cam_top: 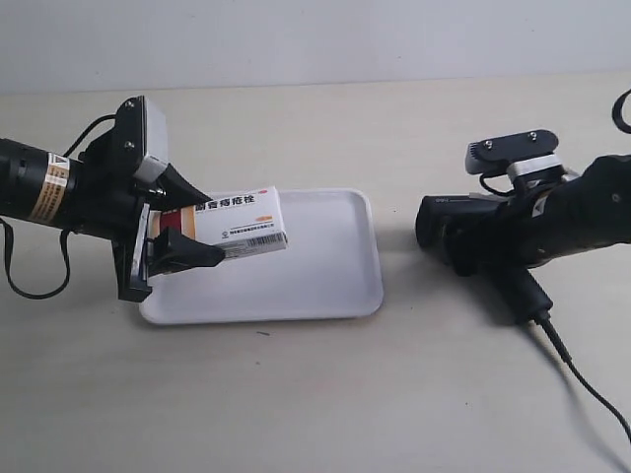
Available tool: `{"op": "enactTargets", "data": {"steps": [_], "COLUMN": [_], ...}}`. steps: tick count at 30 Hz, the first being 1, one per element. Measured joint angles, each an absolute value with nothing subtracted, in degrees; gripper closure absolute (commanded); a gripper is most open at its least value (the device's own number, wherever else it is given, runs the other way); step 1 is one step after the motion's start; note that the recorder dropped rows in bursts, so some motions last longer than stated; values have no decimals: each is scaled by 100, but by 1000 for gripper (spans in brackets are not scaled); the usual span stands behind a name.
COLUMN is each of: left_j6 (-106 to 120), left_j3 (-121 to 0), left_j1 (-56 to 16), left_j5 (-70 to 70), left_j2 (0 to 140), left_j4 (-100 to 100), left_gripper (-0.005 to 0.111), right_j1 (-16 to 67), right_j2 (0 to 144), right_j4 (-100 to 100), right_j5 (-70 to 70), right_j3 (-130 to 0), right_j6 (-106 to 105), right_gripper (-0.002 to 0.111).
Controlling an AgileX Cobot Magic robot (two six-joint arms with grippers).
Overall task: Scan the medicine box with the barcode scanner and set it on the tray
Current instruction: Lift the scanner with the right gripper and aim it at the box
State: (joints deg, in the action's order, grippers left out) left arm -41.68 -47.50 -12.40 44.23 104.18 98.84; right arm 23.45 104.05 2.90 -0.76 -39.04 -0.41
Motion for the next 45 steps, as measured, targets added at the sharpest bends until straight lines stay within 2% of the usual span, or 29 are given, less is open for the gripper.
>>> {"op": "enactTargets", "data": {"steps": [3, 9, 13, 23, 45], "left_j6": [-4180, -4180, -4180, -4190, -4190], "left_j3": [-4750, -4750, -4750, -4750, -4762], "left_j1": [-1240, -1240, -1240, -1240, -1240], "left_j5": [4423, 4436, 4436, 4436, 4772], "left_j2": [10418, 10418, 10418, 10418, 10473], "left_j4": [9884, 9884, 9893, 9893, 9986], "left_gripper": [107, 107, 107, 107, 107], "right_j1": [2345, 2345, 2345, 2345, 2345], "right_j2": [10652, 10688, 10415, 9235, 9293], "right_j4": [290, 277, 277, 264, -590], "right_j5": [-194, -292, 0, 663, 215], "right_j3": [-4021, -4076, -4076, -4076, -4076], "right_j6": [-271, -601, -842, -1574, -1734], "right_gripper": [42, 89, 108, 108, 108]}}
